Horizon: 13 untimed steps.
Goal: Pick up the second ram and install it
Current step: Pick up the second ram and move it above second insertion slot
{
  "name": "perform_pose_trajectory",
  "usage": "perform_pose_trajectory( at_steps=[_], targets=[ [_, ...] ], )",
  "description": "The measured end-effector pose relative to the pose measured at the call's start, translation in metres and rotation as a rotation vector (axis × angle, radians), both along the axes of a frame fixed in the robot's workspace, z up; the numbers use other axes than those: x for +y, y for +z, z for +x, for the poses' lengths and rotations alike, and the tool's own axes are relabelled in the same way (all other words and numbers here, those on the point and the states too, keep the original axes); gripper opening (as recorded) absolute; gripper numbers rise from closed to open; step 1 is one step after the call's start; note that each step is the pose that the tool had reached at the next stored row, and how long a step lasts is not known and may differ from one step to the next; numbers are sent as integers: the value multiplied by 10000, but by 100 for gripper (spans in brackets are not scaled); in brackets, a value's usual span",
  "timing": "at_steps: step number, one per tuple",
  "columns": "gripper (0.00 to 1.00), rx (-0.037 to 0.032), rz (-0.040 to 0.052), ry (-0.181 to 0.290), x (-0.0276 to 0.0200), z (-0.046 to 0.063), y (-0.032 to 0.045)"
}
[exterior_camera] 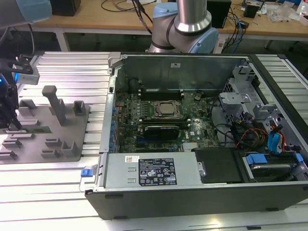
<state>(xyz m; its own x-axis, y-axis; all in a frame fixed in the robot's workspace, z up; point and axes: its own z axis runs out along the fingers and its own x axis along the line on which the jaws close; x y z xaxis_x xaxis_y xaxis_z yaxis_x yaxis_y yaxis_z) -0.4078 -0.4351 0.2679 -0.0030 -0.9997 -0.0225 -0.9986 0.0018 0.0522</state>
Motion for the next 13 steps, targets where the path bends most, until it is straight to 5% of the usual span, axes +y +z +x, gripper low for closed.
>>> perform_pose_trajectory(
  at_steps=[13],
  targets=[
    [9, 0, -1, -3, 0, 1, 294]
  ],
)
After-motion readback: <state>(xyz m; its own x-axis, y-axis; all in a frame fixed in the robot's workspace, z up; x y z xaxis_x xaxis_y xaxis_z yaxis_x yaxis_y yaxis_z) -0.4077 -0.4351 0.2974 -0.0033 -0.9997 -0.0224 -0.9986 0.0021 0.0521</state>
